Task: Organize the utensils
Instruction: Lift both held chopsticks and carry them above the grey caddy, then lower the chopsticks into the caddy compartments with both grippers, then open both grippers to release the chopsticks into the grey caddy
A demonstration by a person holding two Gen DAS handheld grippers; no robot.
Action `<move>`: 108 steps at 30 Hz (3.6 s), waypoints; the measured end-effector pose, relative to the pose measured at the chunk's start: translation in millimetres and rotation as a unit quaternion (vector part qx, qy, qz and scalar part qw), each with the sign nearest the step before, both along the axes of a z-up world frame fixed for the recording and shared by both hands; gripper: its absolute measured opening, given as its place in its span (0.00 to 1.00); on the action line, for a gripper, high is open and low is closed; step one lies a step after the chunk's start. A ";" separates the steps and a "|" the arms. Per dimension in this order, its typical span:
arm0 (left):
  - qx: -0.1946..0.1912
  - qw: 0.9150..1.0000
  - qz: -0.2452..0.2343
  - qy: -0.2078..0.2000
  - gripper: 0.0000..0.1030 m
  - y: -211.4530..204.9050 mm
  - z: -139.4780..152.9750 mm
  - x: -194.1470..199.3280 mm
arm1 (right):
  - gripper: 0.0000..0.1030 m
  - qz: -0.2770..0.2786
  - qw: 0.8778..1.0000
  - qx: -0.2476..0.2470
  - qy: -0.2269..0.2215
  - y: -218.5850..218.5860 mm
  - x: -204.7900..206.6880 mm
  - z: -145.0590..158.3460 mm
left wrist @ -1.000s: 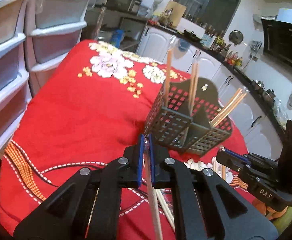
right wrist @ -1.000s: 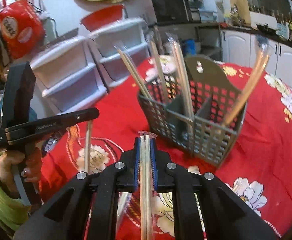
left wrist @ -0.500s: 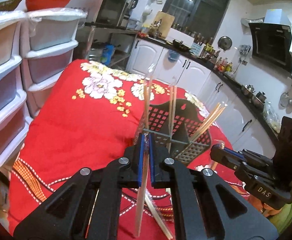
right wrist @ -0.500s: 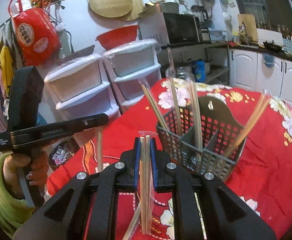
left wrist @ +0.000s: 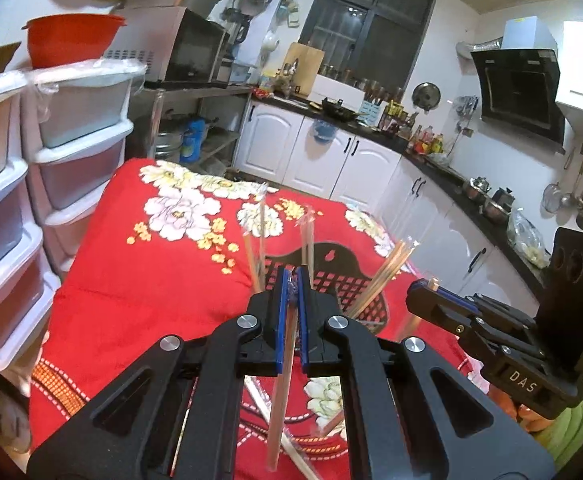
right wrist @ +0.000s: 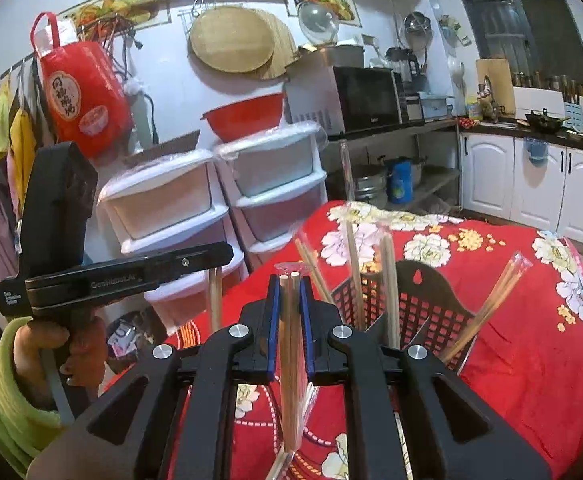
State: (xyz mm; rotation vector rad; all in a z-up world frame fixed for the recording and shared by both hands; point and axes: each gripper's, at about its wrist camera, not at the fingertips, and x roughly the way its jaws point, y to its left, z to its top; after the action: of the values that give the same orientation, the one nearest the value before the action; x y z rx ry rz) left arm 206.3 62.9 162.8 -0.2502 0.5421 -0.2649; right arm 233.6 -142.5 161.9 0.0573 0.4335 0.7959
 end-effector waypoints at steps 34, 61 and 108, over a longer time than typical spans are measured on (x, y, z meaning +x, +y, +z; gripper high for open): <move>0.014 0.995 0.013 -0.100 0.01 -49.3 100.3 82.3 | 0.10 -0.113 0.989 0.028 -0.093 -58.9 60.4 62.9; 0.018 0.998 0.033 -0.051 0.01 -43.8 -2.3 160.2 | 0.10 -0.127 0.991 -0.022 -0.029 -40.5 133.1 -20.5; 0.018 1.000 0.016 0.019 0.10 -36.8 -31.7 135.0 | 0.10 -0.123 0.991 -0.050 0.031 -42.9 116.8 -49.4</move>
State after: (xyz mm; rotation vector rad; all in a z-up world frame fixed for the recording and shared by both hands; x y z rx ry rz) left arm 341.3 26.1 131.1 -0.2295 0.5798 -0.2196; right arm 350.3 -185.4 112.5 0.0414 0.5130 0.5305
